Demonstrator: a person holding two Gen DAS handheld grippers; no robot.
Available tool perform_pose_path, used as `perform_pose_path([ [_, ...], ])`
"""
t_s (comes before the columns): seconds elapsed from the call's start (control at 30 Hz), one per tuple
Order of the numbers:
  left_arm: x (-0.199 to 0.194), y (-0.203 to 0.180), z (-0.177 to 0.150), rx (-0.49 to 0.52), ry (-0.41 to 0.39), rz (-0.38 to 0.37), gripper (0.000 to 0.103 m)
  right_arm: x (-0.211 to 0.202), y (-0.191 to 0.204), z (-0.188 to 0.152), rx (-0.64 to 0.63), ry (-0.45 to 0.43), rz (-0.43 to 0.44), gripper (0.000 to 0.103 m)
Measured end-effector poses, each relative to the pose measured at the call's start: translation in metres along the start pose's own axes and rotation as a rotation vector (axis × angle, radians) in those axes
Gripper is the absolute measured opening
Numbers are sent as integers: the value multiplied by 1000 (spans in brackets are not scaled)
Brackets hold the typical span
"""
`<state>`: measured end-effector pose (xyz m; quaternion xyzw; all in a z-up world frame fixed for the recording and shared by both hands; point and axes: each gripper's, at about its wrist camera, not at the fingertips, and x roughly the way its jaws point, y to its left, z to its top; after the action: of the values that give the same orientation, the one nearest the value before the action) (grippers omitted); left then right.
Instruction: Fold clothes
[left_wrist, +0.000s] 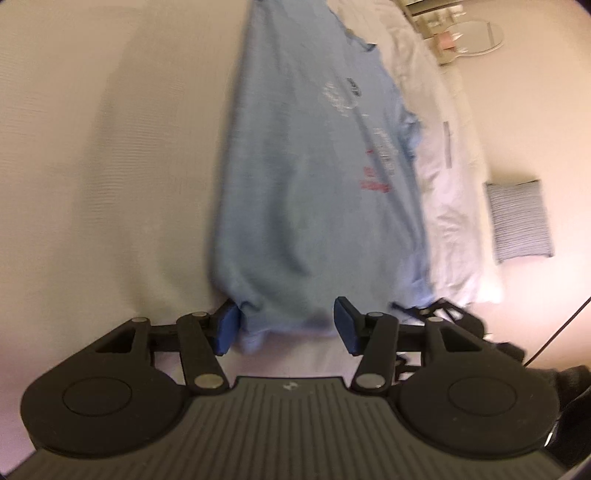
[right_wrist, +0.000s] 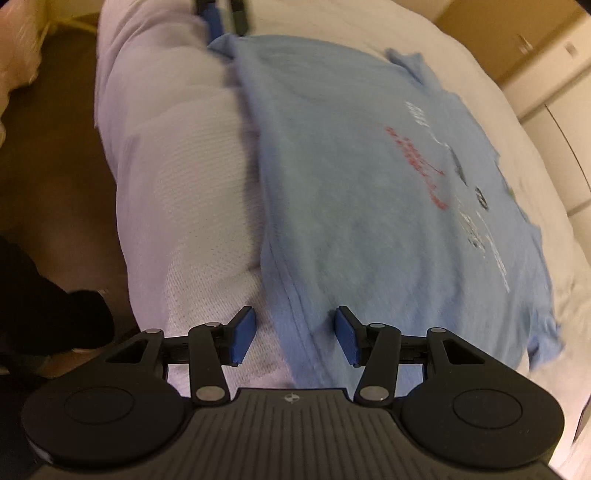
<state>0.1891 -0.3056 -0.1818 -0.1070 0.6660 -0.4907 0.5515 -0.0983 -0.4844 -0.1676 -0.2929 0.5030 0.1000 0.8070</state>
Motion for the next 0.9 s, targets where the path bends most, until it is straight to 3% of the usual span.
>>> perform_pose_path([
  [0.1,11,-11,6,-10,66,-71,6,0,-13,4,34,-15,38,44],
  [0.17,11,-20,10,-9,89,-104,7,-6,-34,6,112,-19,104,29],
  [0.23,-6,-28,14,-1,71,-139,6,-15,-57,6,189,-36,165,21],
  [0.37,-45,-31,23,-16,-3,-150,1,-32,-99,4,302,-55,213,17],
  [0.43,-60,-27,27,-30,-34,-129,1,-39,-114,-2,363,-60,229,16],
  [0.6,-64,-21,19,2,-34,40,3,-38,-114,-8,407,-22,237,17],
  [0.7,-54,-20,9,31,-43,139,13,-35,-99,-11,396,4,220,20],
  [0.73,-53,-22,3,79,-48,186,21,-35,-93,-11,395,10,223,20],
  [0.8,-42,-40,-7,222,-36,271,32,-33,-83,-11,388,11,234,31],
  [0.83,-34,-47,-13,290,1,302,38,-32,-79,-10,384,10,240,42],
  [0.9,-24,-50,-23,346,65,306,42,-34,-68,-8,365,6,262,45],
])
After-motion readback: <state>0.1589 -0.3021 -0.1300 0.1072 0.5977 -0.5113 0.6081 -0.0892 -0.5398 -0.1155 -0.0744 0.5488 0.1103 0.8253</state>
